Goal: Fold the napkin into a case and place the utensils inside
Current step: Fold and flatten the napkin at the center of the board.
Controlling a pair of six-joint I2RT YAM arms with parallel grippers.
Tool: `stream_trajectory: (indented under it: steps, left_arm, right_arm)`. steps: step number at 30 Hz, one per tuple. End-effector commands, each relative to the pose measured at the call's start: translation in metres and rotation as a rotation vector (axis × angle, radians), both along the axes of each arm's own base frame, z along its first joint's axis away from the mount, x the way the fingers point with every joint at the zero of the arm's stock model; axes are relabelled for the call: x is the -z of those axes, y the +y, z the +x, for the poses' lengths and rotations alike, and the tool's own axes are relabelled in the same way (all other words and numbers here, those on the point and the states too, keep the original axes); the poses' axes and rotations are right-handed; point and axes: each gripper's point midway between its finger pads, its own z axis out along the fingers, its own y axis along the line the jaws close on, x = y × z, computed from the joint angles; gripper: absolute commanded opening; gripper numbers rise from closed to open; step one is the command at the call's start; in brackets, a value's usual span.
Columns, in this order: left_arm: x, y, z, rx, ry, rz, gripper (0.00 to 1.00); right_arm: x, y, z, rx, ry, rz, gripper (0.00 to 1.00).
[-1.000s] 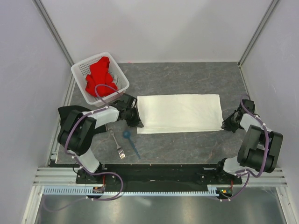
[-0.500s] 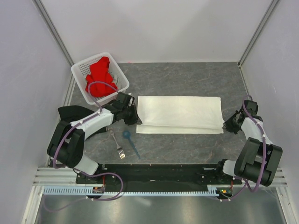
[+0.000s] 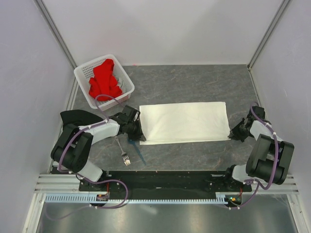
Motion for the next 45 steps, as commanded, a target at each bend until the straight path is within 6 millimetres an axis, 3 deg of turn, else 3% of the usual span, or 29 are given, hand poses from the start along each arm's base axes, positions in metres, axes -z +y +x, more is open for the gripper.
stream_trajectory:
  steps: [1, 5, 7, 11, 15, 22, 28, 33, 45]
  left_arm:
    - [-0.004, 0.01, 0.015, -0.017, -0.05, 0.059, 0.02]
    - [-0.042, -0.004, 0.046, 0.0, -0.135, 0.032, 0.02]
    - [-0.054, -0.007, 0.053, 0.009, -0.161, 0.029, 0.02]
    - [-0.095, -0.013, 0.072, 0.013, -0.256, 0.009, 0.02]
    - [-0.106, -0.009, 0.064, 0.013, -0.261, 0.005, 0.02]
    - [-0.064, 0.0, 0.021, -0.002, -0.115, -0.013, 0.02]
    - [-0.022, 0.011, -0.01, -0.014, -0.014, 0.016, 0.02]
    - [-0.003, 0.011, -0.009, -0.015, 0.009, 0.037, 0.02]
    - [0.021, 0.007, -0.019, 0.018, 0.043, 0.058, 0.02]
  right_arm:
    - [-0.011, -0.028, 0.014, 0.034, -0.061, -0.126, 0.0]
    - [-0.039, -0.035, 0.026, 0.033, -0.124, -0.157, 0.0]
    - [-0.05, -0.035, 0.028, 0.029, -0.137, -0.167, 0.0]
    - [-0.075, -0.042, 0.032, 0.037, -0.172, -0.209, 0.0]
    - [-0.081, -0.038, 0.029, 0.037, -0.186, -0.203, 0.0]
    - [-0.067, -0.031, 0.024, 0.023, -0.164, -0.166, 0.0]
    - [-0.041, -0.027, 0.02, 0.022, -0.121, -0.141, 0.0]
    - [-0.017, -0.024, 0.015, 0.017, -0.071, -0.117, 0.0]
    - [0.004, -0.031, 0.012, 0.033, -0.014, -0.136, 0.0]
